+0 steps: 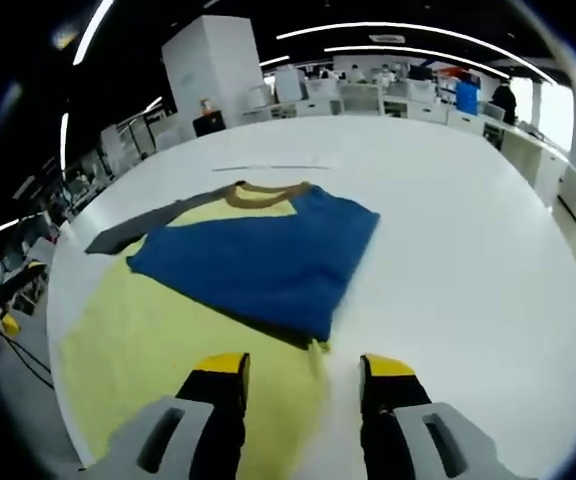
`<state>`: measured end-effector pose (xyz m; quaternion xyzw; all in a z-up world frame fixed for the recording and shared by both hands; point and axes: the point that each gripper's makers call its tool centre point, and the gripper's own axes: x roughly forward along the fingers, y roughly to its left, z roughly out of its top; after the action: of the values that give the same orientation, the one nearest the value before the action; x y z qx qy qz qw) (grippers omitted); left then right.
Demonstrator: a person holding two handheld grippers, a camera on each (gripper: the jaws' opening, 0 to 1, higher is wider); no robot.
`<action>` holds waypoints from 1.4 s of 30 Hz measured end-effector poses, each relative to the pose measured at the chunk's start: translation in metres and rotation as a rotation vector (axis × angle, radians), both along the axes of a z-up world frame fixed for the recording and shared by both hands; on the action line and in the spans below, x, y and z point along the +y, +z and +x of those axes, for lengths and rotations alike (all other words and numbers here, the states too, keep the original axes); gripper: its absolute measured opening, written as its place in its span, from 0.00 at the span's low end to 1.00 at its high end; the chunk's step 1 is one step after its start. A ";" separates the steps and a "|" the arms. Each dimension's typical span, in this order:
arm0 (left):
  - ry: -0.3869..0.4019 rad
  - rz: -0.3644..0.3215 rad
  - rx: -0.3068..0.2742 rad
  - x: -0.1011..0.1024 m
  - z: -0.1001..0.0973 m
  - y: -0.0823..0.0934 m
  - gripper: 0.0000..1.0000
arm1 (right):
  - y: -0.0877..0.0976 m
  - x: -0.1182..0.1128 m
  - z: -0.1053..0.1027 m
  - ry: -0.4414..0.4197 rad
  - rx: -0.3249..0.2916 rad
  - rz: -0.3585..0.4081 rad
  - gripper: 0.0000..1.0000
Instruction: Fold the garment on the visible template until the final outline fits inside the template.
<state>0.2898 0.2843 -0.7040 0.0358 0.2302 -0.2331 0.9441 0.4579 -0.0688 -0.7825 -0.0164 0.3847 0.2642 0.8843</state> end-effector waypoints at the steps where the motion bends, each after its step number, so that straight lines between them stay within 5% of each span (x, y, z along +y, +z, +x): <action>1: 0.000 -0.001 -0.002 0.000 0.001 0.000 0.98 | 0.004 0.003 -0.002 0.014 -0.006 0.018 0.58; 11: 0.014 -0.012 -0.010 0.003 0.005 0.003 0.99 | 0.038 0.021 -0.021 0.133 -0.122 0.072 0.83; 22: 0.058 -0.027 -0.019 0.023 0.019 0.007 0.99 | 0.063 0.038 -0.046 0.231 -0.193 0.106 0.98; 42: 0.321 -0.035 -0.079 0.106 0.071 0.019 0.94 | 0.086 0.054 -0.099 0.308 -0.240 0.164 0.99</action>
<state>0.3605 0.3907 -0.6852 -0.0086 0.1914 -0.0818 0.9781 0.3591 -0.0147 -0.6967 -0.0345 0.2466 0.4228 0.8713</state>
